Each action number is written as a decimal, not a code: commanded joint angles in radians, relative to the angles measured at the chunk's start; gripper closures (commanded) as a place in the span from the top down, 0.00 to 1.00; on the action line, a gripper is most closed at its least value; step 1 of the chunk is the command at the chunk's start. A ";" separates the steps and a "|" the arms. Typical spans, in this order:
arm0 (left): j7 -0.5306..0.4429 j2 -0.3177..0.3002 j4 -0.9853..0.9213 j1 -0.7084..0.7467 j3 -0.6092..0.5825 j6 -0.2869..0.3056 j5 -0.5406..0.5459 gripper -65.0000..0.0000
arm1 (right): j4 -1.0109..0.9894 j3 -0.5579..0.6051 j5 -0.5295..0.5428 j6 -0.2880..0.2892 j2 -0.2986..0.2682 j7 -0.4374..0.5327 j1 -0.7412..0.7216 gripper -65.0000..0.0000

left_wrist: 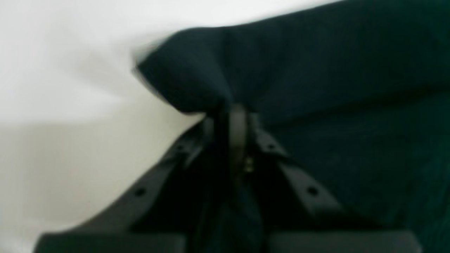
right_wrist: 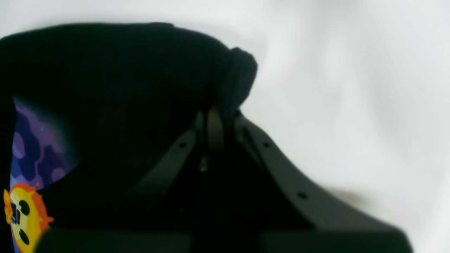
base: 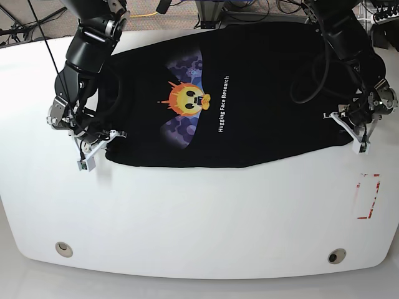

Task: Fold the T-shirt properly
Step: 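Grasp the shirt edges with both grippers and lift, then swing the lifted shirt down and lay it across the table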

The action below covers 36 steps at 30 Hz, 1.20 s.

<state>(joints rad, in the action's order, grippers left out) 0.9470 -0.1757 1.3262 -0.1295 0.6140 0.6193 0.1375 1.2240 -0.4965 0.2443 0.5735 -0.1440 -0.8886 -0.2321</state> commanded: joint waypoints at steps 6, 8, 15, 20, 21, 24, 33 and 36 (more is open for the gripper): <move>0.008 -0.015 0.079 -0.057 0.001 -0.002 -0.008 0.00 | 0.086 -0.001 0.007 0.004 -0.012 -0.031 -0.022 0.00; 0.010 -0.014 0.123 -0.058 0.001 -0.002 -0.008 0.00 | 0.126 -0.001 0.007 0.004 -0.012 -0.054 -0.022 0.00; 0.054 0.012 0.258 -0.071 -0.001 -0.002 -0.008 0.00 | 0.253 0.003 0.007 0.004 -0.016 -0.097 -0.028 0.00; 0.060 0.034 0.336 -0.115 -0.047 -0.002 -0.008 0.00 | 0.265 0.051 0.007 0.004 -0.061 -0.126 -0.105 0.00; 0.060 0.034 0.362 -0.120 -0.053 -0.002 -0.008 0.00 | 0.267 0.062 0.007 0.004 -0.069 -0.136 -0.120 0.00; 0.062 0.034 0.428 -0.147 -0.082 -0.002 -0.008 0.00 | 0.267 0.086 0.007 0.004 -0.087 -0.148 -0.174 0.00; 0.142 0.032 0.500 -0.365 -0.133 -0.006 -0.017 0.00 | 0.257 0.169 0.007 0.006 -0.194 -0.197 -0.407 0.00; 0.145 0.029 0.504 -0.454 -0.136 -0.006 -0.017 0.00 | 0.251 0.203 0.007 0.006 -0.210 -0.208 -0.485 0.00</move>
<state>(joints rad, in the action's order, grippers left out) 1.1164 -0.1314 1.8076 -0.5091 0.4808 0.6186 0.1150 1.4578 -0.3115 0.2653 0.5865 -0.3157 -1.1118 -0.6224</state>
